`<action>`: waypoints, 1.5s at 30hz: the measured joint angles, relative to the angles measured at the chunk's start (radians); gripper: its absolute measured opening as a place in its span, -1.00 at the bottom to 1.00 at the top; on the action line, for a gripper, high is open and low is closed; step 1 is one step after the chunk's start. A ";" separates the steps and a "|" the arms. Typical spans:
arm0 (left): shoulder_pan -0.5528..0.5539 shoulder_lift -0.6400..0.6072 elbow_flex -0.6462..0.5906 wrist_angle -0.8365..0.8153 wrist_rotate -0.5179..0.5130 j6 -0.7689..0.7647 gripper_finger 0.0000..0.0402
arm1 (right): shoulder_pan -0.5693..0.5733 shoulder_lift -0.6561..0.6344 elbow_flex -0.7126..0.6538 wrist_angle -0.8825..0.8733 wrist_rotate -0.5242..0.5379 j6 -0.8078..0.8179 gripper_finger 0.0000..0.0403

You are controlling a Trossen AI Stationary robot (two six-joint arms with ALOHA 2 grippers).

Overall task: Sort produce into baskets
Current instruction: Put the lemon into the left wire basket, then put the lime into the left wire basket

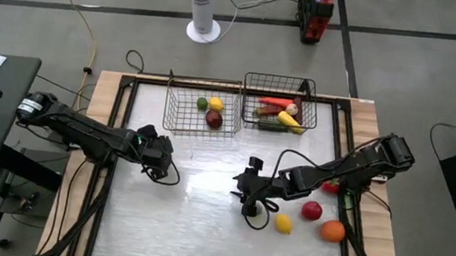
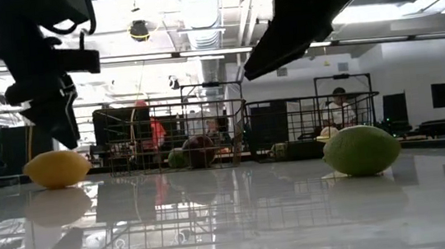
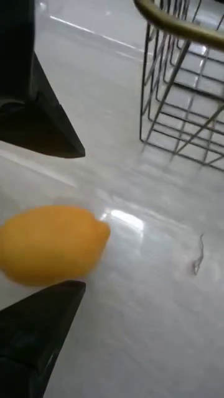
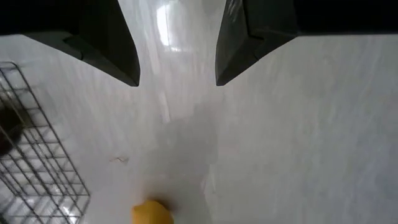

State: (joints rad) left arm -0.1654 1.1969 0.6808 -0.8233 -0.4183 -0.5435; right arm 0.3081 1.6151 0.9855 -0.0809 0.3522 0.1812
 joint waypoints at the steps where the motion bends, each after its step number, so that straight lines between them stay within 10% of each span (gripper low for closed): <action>1: 0.000 0.000 -0.007 0.007 0.005 0.000 0.65 | 0.001 0.008 0.000 0.005 -0.001 -0.003 0.17; 15: 0.002 -0.005 -0.173 0.127 0.102 -0.066 0.54 | 0.004 0.041 0.000 0.051 -0.008 -0.009 0.17; 45: 0.003 -0.004 -0.074 0.068 0.117 -0.035 -0.91 | 0.004 0.041 0.000 0.059 -0.007 -0.017 0.17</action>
State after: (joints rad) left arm -0.1627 1.1927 0.6072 -0.7556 -0.3012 -0.5781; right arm 0.3119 1.6558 0.9855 -0.0216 0.3450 0.1646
